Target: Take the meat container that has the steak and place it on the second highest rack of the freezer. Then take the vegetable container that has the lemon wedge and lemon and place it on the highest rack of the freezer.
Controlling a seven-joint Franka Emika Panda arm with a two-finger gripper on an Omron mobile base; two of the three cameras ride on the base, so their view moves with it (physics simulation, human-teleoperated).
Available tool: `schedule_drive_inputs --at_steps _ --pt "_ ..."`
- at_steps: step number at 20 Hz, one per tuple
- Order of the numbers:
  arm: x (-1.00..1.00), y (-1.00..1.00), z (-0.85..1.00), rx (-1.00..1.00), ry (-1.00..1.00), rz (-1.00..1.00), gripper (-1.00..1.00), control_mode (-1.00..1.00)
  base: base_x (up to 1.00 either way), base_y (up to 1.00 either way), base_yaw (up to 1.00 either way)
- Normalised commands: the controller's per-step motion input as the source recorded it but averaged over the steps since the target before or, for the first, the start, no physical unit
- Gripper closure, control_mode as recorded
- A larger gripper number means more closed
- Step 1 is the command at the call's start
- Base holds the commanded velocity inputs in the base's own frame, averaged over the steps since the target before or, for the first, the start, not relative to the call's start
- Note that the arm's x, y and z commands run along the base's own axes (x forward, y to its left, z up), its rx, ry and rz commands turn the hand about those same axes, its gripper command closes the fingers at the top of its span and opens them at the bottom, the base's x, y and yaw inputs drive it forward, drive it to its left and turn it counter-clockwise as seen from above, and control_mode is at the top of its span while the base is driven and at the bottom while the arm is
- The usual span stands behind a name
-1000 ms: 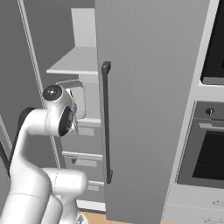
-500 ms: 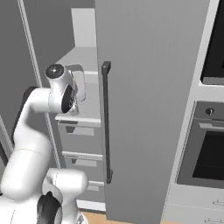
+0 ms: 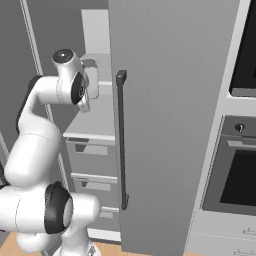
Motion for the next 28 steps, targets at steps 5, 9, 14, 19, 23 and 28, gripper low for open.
schedule_drive_inputs --at_steps 5,9,14,19,23,28 --pt "0.64 0.05 0.06 0.00 0.07 -0.09 1.00 -1.00 0.00 0.00 0.00" --pt "0.81 0.06 0.00 0.00 0.09 -0.06 1.00 -1.00 0.00 0.00 0.00" --pt "0.98 0.02 0.00 0.00 0.06 -0.04 1.00 -1.00 0.00 0.00 0.00" --pt "1.00 0.03 0.00 0.00 0.05 -0.03 1.00 -1.00 0.00 0.00 0.00" --pt "0.94 0.04 -0.01 -0.01 0.01 0.00 1.00 -1.00 0.00 0.00 0.00" --pt "0.63 0.09 -0.34 -0.10 -0.06 0.00 -1.00 -1.00 0.00 0.00 0.00"
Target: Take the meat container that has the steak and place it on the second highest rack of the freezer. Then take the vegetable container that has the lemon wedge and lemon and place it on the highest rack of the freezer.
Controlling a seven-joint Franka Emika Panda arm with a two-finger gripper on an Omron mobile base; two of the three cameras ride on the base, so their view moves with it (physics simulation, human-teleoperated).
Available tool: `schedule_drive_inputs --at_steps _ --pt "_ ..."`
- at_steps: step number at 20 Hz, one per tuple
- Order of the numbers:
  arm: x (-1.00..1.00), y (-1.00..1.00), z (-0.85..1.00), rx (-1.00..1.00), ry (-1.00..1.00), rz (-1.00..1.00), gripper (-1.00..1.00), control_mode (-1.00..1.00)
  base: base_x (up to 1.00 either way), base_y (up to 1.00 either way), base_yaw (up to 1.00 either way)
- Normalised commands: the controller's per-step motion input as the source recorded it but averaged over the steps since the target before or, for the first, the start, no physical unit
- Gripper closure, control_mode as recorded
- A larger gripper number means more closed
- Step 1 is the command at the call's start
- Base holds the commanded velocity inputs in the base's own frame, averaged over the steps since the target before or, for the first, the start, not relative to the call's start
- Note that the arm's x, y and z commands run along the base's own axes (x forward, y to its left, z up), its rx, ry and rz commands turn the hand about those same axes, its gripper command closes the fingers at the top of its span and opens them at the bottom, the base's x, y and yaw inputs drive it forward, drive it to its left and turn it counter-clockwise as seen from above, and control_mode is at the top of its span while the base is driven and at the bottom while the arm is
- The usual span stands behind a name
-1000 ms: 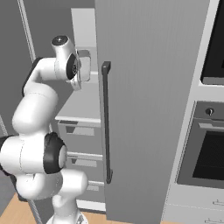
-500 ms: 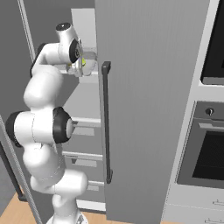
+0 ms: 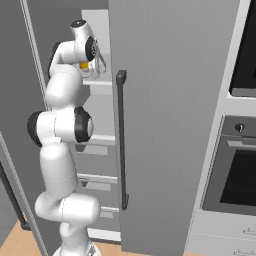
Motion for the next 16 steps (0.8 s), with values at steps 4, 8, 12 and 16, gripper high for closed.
schedule_drive_inputs --at_steps 4,8,12,16 --pt "-0.97 0.00 -0.02 -0.09 -0.24 0.00 -1.00 -1.00 0.00 0.00 0.00" --pt "-0.80 0.00 -0.22 -0.11 -0.25 0.00 -1.00 -1.00 0.00 0.00 0.00" --pt "-0.66 -0.48 -0.66 -0.08 -0.14 0.02 -1.00 -1.00 0.00 0.00 0.00" --pt "-0.99 -1.00 -0.37 0.08 -0.14 0.01 -1.00 -1.00 0.00 0.00 0.00"
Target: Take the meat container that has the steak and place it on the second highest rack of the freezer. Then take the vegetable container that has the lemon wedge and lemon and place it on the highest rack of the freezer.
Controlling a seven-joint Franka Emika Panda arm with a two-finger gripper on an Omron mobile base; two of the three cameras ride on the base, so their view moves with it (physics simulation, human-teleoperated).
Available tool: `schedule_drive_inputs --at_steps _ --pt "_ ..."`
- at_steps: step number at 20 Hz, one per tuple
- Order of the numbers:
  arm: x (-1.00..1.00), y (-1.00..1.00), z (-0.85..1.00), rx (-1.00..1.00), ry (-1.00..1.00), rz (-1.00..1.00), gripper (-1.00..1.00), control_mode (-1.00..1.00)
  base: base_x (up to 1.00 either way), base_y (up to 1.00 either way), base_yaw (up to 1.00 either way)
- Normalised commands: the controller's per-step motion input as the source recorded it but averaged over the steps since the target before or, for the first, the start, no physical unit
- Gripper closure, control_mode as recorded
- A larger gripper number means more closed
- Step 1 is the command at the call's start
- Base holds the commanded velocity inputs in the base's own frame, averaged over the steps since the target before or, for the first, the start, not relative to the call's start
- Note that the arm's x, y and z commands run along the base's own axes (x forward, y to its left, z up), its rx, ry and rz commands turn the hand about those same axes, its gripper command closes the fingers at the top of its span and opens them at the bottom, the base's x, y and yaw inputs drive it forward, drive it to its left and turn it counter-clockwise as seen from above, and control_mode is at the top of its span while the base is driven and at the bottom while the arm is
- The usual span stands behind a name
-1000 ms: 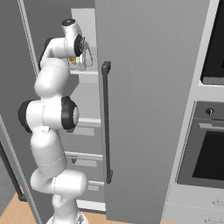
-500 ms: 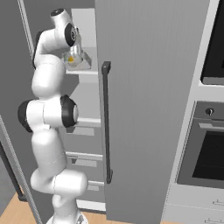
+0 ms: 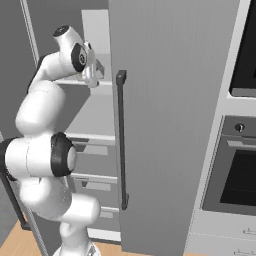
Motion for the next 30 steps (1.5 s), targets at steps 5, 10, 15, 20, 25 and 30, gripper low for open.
schedule_drive_inputs --at_steps 5,10,15,20,25,30 --pt "-1.00 -0.41 -0.07 0.03 -0.25 0.13 -1.00 -1.00 0.00 0.00 0.00" --pt "-1.00 0.01 -0.01 0.00 -0.05 0.15 -1.00 -1.00 0.00 0.00 0.00" --pt "-0.89 0.12 -0.16 0.00 0.00 0.02 -1.00 -1.00 0.00 0.00 0.00" --pt "-0.69 -0.11 -0.14 0.00 0.00 -0.04 -1.00 1.00 -0.17 -0.13 -0.03" --pt "0.00 0.00 0.00 0.00 0.00 0.00 -1.00 1.00 -0.61 -0.96 -0.12" --pt "0.00 0.00 0.00 0.00 0.00 0.00 -1.00 1.00 0.01 -1.00 -0.04"
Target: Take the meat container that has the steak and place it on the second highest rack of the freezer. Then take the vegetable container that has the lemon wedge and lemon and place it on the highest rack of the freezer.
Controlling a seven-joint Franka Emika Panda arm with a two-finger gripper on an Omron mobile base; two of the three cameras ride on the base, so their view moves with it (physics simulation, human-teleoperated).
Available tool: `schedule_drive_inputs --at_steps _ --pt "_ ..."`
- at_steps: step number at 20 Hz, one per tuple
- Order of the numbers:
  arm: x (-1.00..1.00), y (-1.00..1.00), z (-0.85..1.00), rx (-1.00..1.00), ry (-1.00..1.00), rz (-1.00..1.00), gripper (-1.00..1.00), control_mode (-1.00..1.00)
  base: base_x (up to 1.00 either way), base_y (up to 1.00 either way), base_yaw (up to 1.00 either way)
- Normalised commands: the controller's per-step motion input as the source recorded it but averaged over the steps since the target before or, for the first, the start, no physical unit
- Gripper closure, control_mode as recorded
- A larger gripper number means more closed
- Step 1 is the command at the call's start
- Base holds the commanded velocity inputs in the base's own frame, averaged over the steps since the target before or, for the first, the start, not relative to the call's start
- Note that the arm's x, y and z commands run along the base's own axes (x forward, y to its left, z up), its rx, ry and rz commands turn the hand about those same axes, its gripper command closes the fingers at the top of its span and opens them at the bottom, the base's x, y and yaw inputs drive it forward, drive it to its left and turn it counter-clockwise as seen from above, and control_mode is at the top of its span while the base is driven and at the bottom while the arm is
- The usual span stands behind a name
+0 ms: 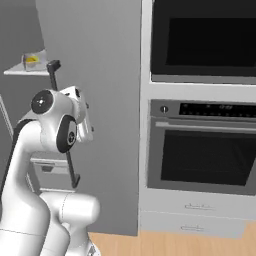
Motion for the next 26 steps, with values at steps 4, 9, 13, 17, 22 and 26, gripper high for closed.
schedule_drive_inputs --at_steps 4,9,13,17,22,26 --pt "0.00 0.00 0.00 0.00 0.00 0.00 -1.00 1.00 0.42 -1.00 0.00" --pt "0.00 0.00 0.00 0.00 0.00 0.00 -1.00 1.00 0.52 -1.00 0.01" --pt "0.00 0.00 0.00 0.00 0.00 0.00 -1.00 1.00 0.25 -1.00 0.05" --pt "0.00 0.00 0.00 0.00 0.00 0.00 -1.00 1.00 0.09 -1.00 0.07" --pt "0.00 0.00 0.00 0.00 0.00 0.00 -1.00 1.00 0.25 -1.00 0.10" --pt "0.00 0.00 0.00 0.00 0.00 0.00 -1.00 1.00 0.36 -1.00 0.12"
